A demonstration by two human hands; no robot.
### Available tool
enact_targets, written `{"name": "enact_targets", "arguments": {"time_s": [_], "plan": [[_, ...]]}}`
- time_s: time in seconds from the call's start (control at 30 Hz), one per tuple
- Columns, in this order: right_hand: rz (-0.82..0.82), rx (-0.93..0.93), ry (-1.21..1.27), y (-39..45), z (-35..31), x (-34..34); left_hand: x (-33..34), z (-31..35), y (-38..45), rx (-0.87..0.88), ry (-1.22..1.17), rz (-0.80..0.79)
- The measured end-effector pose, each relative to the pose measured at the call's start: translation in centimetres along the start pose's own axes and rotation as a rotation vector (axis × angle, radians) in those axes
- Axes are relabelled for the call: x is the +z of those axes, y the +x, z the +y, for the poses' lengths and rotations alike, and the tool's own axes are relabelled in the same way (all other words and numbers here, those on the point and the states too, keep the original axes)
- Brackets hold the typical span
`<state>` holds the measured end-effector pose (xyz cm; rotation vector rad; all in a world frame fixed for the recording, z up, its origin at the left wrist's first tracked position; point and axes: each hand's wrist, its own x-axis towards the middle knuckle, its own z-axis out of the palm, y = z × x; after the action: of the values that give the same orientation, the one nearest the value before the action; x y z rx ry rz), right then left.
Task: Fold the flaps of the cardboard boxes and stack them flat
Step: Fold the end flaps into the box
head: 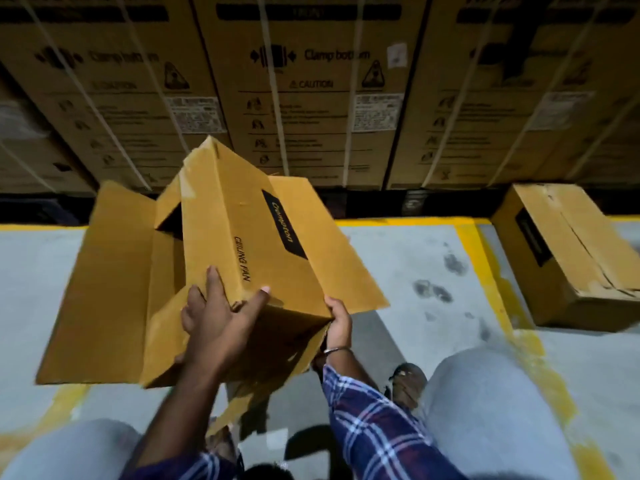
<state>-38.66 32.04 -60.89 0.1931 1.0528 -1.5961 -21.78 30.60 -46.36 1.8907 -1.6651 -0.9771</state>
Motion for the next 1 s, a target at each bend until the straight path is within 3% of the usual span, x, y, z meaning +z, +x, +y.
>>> {"name": "enact_targets", "arguments": {"time_s": [0.13,0.27,0.4,0.57,0.83,1.0], "plan": [[0.044,0.085,0.084,2.9,2.9,-3.6,3.1,2.2,-2.2,-0.011,0.211,0.01],[0.203,0.134,0.228,5.2,4.8,-6.5,5.9,1.4,-0.3,0.036,0.376,-0.067],[0.438,0.141,0.156,1.0,3.6,-5.5,8.8,0.1,0.7,0.119,0.496,-0.165],[0.555,0.269,0.039,4.7,7.1,-10.0,12.6,-3.3,1.3,0.153,0.597,-0.338],[0.491,0.319,0.011,4.8,4.7,-10.5,15.9,-8.0,1.5,0.091,0.347,-0.521],[0.543,0.308,-0.198,4.6,3.8,-11.0,16.9,-10.7,2.0,0.089,0.291,-0.623]]}}
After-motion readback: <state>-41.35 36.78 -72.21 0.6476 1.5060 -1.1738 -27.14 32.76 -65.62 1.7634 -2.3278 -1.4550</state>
